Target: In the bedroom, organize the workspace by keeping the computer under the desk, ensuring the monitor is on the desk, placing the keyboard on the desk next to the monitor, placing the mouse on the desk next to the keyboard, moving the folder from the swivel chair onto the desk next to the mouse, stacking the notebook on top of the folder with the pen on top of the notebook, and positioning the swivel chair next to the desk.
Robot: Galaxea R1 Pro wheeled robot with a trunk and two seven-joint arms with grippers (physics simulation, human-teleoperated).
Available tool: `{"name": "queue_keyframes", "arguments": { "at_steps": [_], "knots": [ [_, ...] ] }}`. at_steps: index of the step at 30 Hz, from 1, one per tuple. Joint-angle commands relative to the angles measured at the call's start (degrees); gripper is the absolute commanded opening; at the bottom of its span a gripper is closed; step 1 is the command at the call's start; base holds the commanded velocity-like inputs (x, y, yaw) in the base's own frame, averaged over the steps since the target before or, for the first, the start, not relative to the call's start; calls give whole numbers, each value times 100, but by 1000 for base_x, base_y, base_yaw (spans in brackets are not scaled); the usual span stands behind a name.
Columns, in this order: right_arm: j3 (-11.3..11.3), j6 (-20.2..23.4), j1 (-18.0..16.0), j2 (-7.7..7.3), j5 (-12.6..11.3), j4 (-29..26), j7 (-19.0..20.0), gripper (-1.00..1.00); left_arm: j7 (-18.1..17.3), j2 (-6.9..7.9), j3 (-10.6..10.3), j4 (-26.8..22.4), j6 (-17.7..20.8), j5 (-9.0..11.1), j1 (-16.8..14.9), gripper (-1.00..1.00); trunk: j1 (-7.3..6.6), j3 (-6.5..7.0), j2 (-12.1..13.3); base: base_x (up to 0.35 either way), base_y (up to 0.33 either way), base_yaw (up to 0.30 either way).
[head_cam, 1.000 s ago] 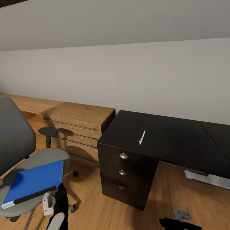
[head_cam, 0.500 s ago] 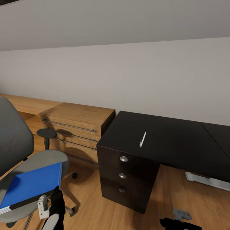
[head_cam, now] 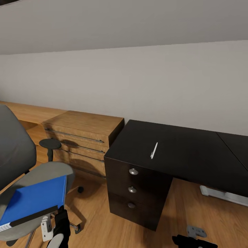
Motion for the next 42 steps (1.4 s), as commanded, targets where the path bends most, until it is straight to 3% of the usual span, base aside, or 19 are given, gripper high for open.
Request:
{"name": "queue_keyframes", "arguments": {
  "at_steps": [1, 33, 42],
  "knots": [
    [20, 3, -5, -7, -59, -9, -58, 100, 20, 0, -2, -7, -22, 16, -3, 100, -1, -6, -3, 2, 0, 0],
    [40, 3, -5, 20, -58, -9, -59, 100, 4, 99, -94, -4, -21, -53, -38, 100, -1, -6, -3, 21, 0, 0],
    [46, 3, -5, 21, -58, -9, -60, 100, -331, 116, -280, -11, -21, -50, -52, 100, -1, -6, -3, 0, 0, 0]
  ]
}}
